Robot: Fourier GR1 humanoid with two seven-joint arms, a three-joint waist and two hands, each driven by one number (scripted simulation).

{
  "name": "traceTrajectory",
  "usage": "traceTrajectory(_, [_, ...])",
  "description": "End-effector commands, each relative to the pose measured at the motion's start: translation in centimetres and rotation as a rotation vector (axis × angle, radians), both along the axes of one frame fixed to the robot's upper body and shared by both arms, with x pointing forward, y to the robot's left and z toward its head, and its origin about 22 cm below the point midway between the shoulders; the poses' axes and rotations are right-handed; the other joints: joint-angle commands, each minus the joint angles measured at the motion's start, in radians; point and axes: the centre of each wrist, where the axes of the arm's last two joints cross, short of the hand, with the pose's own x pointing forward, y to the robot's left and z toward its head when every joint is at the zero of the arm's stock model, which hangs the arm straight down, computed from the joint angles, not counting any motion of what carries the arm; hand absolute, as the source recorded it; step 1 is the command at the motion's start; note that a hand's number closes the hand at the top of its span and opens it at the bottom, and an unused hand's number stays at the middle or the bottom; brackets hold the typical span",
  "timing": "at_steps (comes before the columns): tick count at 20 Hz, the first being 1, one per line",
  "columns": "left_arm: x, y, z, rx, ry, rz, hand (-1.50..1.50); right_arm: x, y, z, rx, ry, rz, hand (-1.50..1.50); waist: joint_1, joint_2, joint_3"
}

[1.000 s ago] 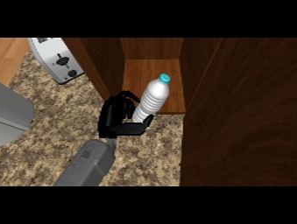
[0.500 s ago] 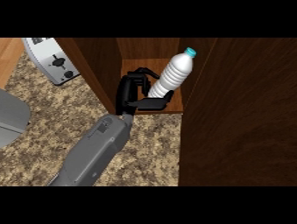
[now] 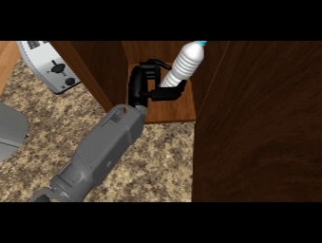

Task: Pick up the bottled water, place it into the cabinet and close the cabinet

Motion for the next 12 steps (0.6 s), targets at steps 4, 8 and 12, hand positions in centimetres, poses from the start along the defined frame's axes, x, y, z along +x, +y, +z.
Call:
traceTrajectory(4, [1.2, 1.9, -1.9, 0.211, 0.042, 0.099, 1.5, 0.0, -0.5, 1.2, 0.062, -0.051, 0.017, -1.5, -0.007, 0.008, 0.0])
traceTrajectory(8, [2.8, 2.8, -0.2, 0.152, 0.073, 0.188, 1.5, -0.2, -0.4, 0.9, 0.084, -0.019, 0.015, -1.5, -0.022, 0.015, -0.001])
traceTrajectory(12, [3.2, 3.3, 0.2, 0.123, 0.043, 0.236, 1.5, 0.4, -1.1, -0.3, 0.056, -0.025, 0.03, -1.5, -0.026, 0.019, 0.0])
